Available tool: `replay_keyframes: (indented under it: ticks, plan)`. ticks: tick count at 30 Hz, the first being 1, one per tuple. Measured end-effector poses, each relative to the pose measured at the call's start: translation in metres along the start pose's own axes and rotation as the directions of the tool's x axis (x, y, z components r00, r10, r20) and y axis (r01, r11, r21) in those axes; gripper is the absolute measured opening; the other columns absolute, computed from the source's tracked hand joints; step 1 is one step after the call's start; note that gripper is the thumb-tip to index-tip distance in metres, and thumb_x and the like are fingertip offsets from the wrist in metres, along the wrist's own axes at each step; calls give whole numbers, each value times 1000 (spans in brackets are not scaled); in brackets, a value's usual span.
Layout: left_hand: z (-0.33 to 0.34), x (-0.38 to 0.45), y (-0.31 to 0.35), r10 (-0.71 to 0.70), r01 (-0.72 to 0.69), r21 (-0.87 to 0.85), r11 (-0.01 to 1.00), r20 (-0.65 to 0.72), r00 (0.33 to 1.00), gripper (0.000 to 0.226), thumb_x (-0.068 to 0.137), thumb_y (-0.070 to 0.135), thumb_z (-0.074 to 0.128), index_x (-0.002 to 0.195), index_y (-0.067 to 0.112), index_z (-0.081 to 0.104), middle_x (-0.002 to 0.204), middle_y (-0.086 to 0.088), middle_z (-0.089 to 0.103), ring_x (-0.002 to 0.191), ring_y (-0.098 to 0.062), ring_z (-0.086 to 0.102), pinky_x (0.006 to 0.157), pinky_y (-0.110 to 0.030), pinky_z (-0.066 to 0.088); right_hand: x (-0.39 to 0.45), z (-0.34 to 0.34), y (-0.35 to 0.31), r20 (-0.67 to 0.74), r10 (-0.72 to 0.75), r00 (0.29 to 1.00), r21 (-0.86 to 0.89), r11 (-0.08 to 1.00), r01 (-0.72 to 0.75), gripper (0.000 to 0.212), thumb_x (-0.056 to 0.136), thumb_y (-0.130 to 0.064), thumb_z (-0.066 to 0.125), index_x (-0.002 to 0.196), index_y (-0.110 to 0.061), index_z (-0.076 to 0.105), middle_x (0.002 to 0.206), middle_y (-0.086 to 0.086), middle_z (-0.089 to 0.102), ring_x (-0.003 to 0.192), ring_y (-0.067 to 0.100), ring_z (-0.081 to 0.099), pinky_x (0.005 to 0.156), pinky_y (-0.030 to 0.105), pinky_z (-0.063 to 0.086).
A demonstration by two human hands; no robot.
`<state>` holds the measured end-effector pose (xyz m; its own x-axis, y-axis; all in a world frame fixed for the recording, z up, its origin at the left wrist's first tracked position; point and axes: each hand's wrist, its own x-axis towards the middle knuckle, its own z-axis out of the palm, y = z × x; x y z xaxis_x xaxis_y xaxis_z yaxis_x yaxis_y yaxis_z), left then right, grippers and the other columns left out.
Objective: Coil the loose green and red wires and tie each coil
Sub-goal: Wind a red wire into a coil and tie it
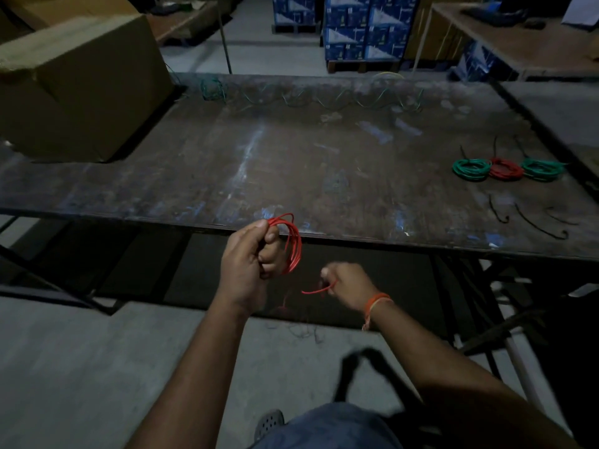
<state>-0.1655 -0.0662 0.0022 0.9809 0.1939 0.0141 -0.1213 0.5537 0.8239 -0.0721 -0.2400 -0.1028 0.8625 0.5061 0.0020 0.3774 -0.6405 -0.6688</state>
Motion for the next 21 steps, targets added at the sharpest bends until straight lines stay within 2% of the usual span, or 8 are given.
replay_keyframes:
  ticks: [3,5,9,11,14,16,18,21]
  plan:
    - [-2,1,3,12,-12,-2,1000,-13,1000,24,93,28,43,75,13,39,49,9,24,41,-2,14,42,-19,8,3,-18,-19,-416,23,909,377,914,150,42,106,-32,39,84,-12,68,78,5,69,76,24,67,71,38,54]
    - [-4,0,2,18,-18,-8,1000,-29,999,25,96,28,41,75,14,39,49,10,24,42,-4,10,42,-20,6,0,-27,-30,-619,-43,785,340,885,317,37,108,-22,40,87,-9,67,82,5,67,79,21,65,71,28,51]
    - [-6,4,1,20,-21,-13,1000,-41,999,24,94,29,43,74,15,40,49,10,24,44,-6,8,42,-20,6,3,-10,-15,-154,-58,986,54,996,67,32,105,-15,45,87,-9,71,86,11,71,82,26,66,81,38,53]
    - [-6,5,3,22,-22,-16,1000,-32,999,24,92,29,44,73,15,42,49,9,24,41,-4,11,42,-20,7,1,-12,-16,-271,-30,962,147,987,73,34,106,-17,44,86,-11,70,83,9,71,79,25,67,77,41,54]
    - [-9,4,3,35,-36,-19,999,-36,999,24,94,29,42,75,14,41,50,9,22,44,-6,9,41,-18,9,-8,-28,-35,-624,-64,779,283,911,301,36,107,-20,41,87,-10,68,84,2,67,81,16,64,72,29,51]
    - [-10,4,2,42,-42,-15,999,-31,999,24,95,29,41,76,14,41,51,9,20,45,-7,7,41,-17,10,-9,-26,-32,-534,-102,839,249,930,271,34,107,-20,42,87,-10,68,85,3,68,82,18,65,75,31,52]
    - [-9,4,0,33,-34,-13,999,-26,999,25,95,29,41,76,14,41,50,10,23,44,-6,8,41,-18,9,-6,-15,-16,-156,-28,987,105,994,44,33,106,-20,46,87,-11,71,85,6,72,83,24,68,80,39,54]
    - [-6,5,1,22,-23,-10,1000,-8,1000,26,96,30,41,75,15,43,49,10,25,39,-1,16,41,-17,10,-10,-10,2,72,94,993,-55,994,-90,29,104,-20,50,88,-12,73,89,9,75,89,28,70,82,34,52]
